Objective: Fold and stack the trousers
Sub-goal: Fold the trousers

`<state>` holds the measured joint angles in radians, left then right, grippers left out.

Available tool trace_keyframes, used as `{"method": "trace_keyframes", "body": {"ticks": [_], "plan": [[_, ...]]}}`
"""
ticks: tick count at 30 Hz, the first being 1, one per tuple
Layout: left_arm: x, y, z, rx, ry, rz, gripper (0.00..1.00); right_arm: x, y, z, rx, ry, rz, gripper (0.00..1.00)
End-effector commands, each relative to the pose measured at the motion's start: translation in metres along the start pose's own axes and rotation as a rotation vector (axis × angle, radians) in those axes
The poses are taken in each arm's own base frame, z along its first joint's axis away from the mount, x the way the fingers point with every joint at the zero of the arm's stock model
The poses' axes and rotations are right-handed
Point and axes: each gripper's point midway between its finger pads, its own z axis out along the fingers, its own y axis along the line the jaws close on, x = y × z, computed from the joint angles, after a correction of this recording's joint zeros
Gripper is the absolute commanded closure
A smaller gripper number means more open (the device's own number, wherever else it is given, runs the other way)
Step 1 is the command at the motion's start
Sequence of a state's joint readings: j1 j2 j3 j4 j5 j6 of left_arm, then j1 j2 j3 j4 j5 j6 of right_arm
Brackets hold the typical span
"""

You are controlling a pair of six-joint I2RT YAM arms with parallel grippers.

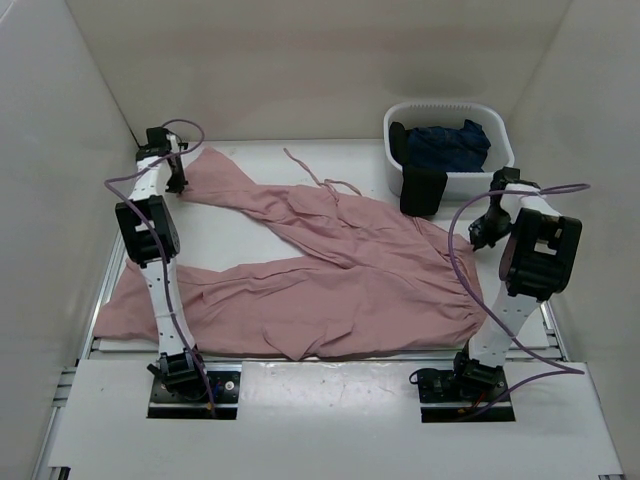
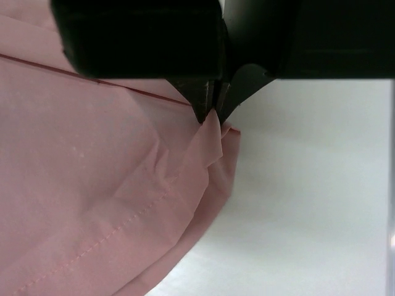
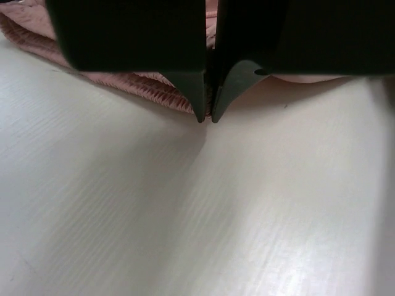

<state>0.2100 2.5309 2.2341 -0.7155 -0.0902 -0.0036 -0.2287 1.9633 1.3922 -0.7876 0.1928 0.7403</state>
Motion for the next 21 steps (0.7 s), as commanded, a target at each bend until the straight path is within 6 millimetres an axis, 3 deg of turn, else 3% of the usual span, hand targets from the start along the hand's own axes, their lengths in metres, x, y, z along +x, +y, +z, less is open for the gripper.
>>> {"method": "trace_keyframes", "body": {"ticks": [1,3,4,6,7,10,11,13,14,15,16,17,18,19,20,21], "plan": [[-0.031,0.055,-0.071,-0.132,-0.067,-0.048,0.86,-0.03,0.011,-0.059,-0.089,-0.137,-0.029,1.0],[-0.047,0.07,-0.101,-0.181,-0.121,-0.066,0.86,-0.041,0.015,-0.094,-0.157,-0.217,-0.026,1.0],[-0.059,0.087,-0.133,-0.243,-0.169,-0.085,0.86,-0.043,0.014,-0.105,-0.176,-0.242,-0.033,1.0],[-0.063,0.097,-0.163,-0.293,-0.202,-0.096,0.86,-0.046,0.01,-0.135,-0.25,-0.3,-0.013,1.0],[-0.07,0.106,-0.198,-0.335,-0.253,-0.112,0.86,-0.045,0.005,-0.143,-0.266,-0.31,-0.004,1.0],[-0.047,0.124,-0.224,-0.402,-0.232,-0.129,0.86,-0.033,-0.018,-0.163,-0.303,-0.345,0.024,1.0],[-0.037,0.131,-0.245,-0.445,-0.238,-0.136,0.86,-0.032,-0.027,-0.18,-0.332,-0.386,0.052,1.0],[-0.02,0.146,-0.262,-0.492,-0.221,-0.153,0.86,-0.015,-0.044,-0.177,-0.302,-0.38,0.054,1.0],[0.001,0.161,-0.277,-0.541,-0.195,-0.17,0.86,-0.01,-0.054,-0.186,-0.308,-0.408,0.061,1.0],[0.016,0.167,-0.282,-0.563,-0.17,-0.174,0.86,0.005,-0.065,-0.171,-0.267,-0.373,0.069,1.0],[0.028,0.174,-0.288,-0.586,-0.156,-0.184,0.86,0.014,-0.072,-0.17,-0.271,-0.37,0.089,1.0],[0.059,0.185,-0.298,-0.619,-0.105,-0.198,0.86,0.022,-0.081,-0.162,-0.24,-0.357,0.102,1.0],[0.078,0.189,-0.302,-0.628,-0.076,-0.205,0.86,0.037,-0.098,-0.142,-0.18,-0.308,0.126,1.0],[0.095,0.193,-0.304,-0.638,-0.051,-0.214,0.86,0.045,-0.106,-0.139,-0.175,-0.3,0.16,1.0],[0.132,0.197,-0.308,-0.655,0.0,-0.229,0.86,0.051,-0.11,-0.133,-0.173,-0.282,0.167,1.0],[0.151,0.198,-0.309,-0.661,0.028,-0.235,0.86,0.063,-0.115,-0.123,-0.168,-0.255,0.178,1.0]]}}
